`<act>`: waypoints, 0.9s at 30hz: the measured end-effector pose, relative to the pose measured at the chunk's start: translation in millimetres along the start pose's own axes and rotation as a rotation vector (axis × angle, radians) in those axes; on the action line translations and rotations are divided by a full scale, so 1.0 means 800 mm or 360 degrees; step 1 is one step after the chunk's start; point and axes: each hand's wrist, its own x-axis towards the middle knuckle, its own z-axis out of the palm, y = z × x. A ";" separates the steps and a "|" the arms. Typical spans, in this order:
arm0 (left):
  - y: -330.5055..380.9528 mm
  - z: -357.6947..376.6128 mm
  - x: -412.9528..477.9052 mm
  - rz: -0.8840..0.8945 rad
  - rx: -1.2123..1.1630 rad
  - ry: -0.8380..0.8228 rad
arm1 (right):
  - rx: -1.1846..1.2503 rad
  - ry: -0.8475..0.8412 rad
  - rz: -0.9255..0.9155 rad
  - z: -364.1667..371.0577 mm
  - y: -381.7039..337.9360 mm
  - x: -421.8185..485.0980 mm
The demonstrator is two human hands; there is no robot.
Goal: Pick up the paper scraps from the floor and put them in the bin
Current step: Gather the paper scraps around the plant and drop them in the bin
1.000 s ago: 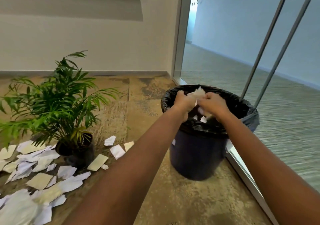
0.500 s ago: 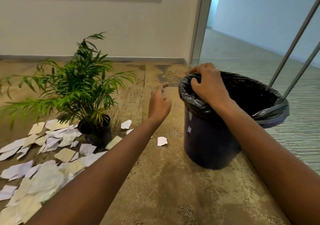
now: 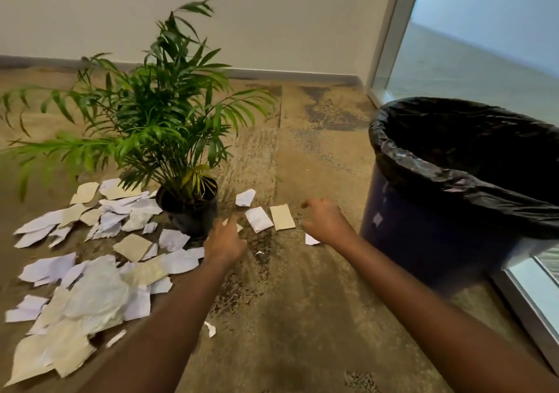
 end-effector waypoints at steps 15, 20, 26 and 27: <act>0.005 0.090 0.033 0.0405 0.0573 0.0091 | 0.0317 0.0155 0.0664 0.098 0.062 0.050; -0.001 0.094 0.041 0.0496 0.0675 0.0221 | 0.0511 0.0201 0.0503 0.106 0.056 0.063; -0.028 0.075 0.063 0.0417 0.0547 0.0468 | 0.0749 0.0367 0.0361 0.109 0.027 0.082; -0.034 0.071 0.065 0.0384 0.0529 0.0492 | 0.0723 0.0353 0.0313 0.109 0.020 0.086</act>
